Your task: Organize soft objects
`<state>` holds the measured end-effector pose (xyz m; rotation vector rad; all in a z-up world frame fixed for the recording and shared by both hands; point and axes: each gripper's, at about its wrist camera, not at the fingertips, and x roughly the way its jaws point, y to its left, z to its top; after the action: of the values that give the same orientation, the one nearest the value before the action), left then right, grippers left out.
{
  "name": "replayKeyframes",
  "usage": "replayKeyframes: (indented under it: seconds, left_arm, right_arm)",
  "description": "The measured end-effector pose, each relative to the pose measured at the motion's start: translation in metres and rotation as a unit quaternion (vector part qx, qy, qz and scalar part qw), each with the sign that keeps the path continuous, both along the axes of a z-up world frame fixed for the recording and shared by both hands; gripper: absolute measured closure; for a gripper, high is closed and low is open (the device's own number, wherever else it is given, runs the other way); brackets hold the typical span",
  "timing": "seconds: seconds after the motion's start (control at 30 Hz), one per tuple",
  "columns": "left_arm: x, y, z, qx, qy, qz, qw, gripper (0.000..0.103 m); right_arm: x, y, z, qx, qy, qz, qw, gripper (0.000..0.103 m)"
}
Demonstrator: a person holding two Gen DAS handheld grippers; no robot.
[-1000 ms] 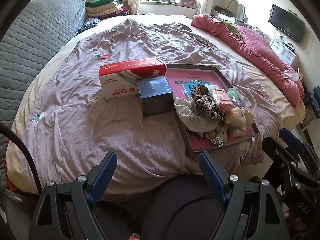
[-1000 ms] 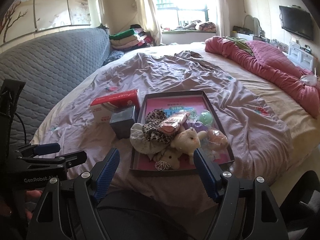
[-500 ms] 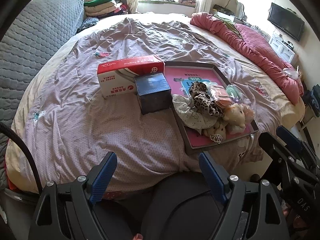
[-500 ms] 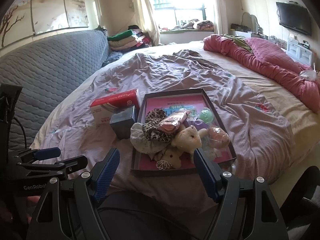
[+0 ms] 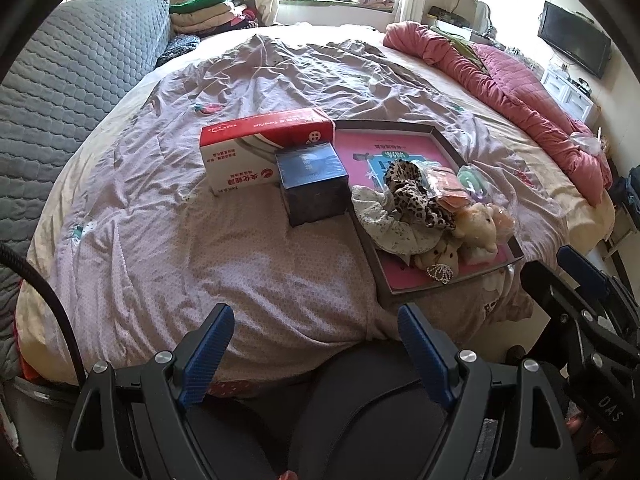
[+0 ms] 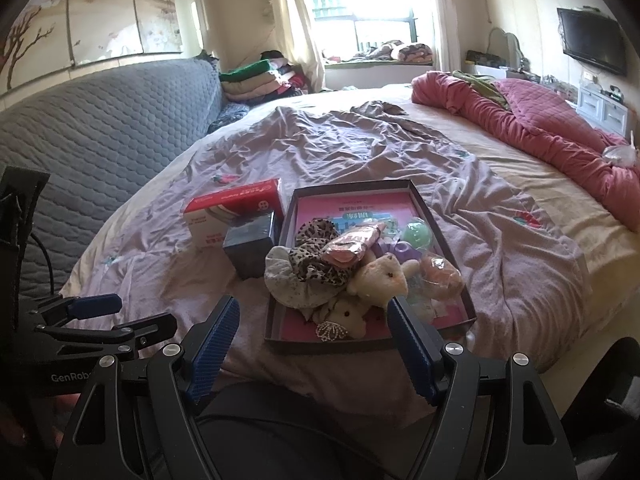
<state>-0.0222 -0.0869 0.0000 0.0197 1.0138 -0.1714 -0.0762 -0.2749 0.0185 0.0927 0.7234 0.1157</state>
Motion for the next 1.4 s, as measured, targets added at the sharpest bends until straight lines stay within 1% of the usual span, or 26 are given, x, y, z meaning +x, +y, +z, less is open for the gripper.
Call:
replayKeyframes:
  seconds: [0.47,1.07,1.17,1.4]
  left_arm:
    - [-0.001,-0.0007,-0.002,0.011,0.002,0.002,0.9999,0.02]
    - [0.0021,-0.0019,-0.0029,0.037,-0.006,0.007,0.9993,0.02]
    - [0.0016,-0.0016,-0.0024,0.031,-0.01,0.003,0.9995,0.02]
    - [0.0033,-0.0008,-0.0028,0.032,-0.006,0.004,0.9995,0.02]
  right_arm:
    - [-0.0018,-0.0002,0.0016,-0.001,-0.003,0.0,1.0,0.025]
    - [-0.0024,-0.001,0.0024,-0.004,-0.001,0.006,1.0,0.025]
    - [-0.0029,-0.0038,0.0024,-0.003,-0.003,0.002,1.0,0.025]
    - [-0.0032,-0.0066,0.0021,-0.001,-0.002,-0.002,1.0,0.025]
